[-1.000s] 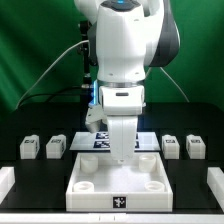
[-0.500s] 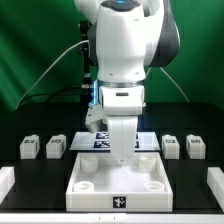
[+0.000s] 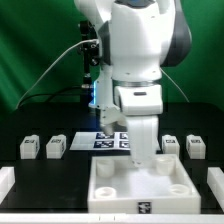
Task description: Assemble one leg
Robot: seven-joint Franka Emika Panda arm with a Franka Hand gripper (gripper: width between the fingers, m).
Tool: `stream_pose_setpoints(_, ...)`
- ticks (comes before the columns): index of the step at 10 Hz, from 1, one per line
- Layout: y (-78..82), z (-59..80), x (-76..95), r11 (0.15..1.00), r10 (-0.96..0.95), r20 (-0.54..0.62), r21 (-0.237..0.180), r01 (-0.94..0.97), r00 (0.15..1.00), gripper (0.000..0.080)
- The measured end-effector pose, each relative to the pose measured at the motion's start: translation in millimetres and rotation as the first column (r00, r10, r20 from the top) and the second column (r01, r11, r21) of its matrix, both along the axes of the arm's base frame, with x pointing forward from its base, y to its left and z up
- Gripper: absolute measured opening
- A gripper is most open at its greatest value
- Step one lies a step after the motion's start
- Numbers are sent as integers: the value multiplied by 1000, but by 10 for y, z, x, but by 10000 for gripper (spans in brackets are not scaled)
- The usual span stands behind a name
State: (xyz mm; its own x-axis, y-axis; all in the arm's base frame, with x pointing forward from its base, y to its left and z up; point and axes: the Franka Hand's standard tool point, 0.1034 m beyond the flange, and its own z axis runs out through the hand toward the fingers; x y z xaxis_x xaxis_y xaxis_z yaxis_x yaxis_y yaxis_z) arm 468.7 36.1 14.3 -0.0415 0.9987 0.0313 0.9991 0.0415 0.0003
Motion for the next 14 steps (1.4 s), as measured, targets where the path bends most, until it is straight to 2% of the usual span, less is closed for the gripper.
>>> stream_pose_setpoints(2,213,10,214,1000,6,24,21,-7,1000,60)
stream_pose_setpoints(3,277,3,247,1000,-11,12,22,10,1000,60)
stream_pose_setpoints(7,396,-24,268,996,-91,-22,12,91,996,60)
stream_pose_setpoints(9,383,-27,264,996,-92,-20,3,92,996,60)
stream_pose_setpoints(10,375,-27,265,996,-94,-20,3,94,995,301)
stream_pose_setpoints(11,374,-28,265,996,-94,-20,3,94,995,301)
stream_pose_setpoints(12,373,-28,265,996,-94,-20,3,94,995,449)
stream_pose_setpoints(13,372,-28,265,996,-94,-20,3,95,995,449)
stream_pose_setpoints(14,371,-28,265,996,-95,-20,3,95,995,596)
